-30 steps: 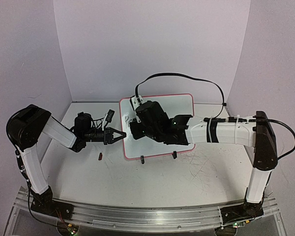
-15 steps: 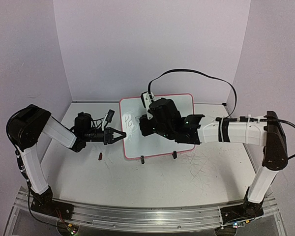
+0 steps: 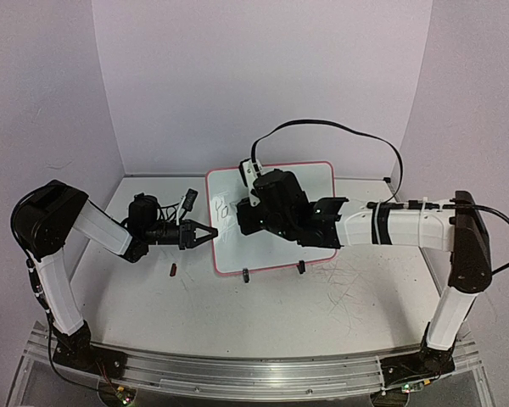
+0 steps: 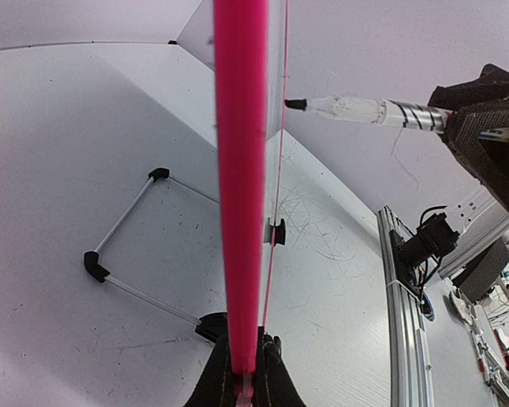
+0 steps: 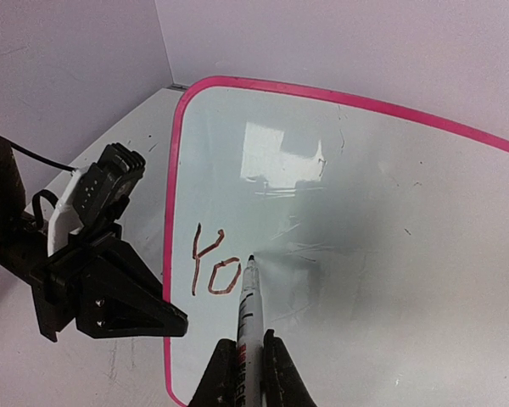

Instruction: Write a sentence on the whiteboard

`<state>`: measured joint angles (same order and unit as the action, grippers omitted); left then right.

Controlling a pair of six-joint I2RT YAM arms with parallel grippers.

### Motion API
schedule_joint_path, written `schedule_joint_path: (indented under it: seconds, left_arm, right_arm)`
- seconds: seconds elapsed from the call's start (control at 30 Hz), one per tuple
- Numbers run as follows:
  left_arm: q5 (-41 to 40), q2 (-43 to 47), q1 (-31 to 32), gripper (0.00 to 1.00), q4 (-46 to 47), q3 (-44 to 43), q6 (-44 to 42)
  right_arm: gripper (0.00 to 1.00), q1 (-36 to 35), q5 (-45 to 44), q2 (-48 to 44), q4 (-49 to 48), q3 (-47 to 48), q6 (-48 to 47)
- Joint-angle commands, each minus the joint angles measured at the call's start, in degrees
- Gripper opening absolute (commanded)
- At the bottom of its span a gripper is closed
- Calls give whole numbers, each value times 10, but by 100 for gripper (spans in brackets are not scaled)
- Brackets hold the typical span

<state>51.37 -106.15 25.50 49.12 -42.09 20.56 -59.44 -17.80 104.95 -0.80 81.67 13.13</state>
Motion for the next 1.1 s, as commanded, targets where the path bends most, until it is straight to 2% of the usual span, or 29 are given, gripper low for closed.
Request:
schedule_joint_path:
  seconds: [0.0, 1.07]
  left_arm:
    - [-16, 9, 3, 0, 10, -1, -17]
    - [-16, 10, 2, 0, 10, -2, -17]
  right_arm:
    - [0, -2, 2, 6, -12, 22, -1]
    - [0, -2, -10, 20, 27, 27, 17]
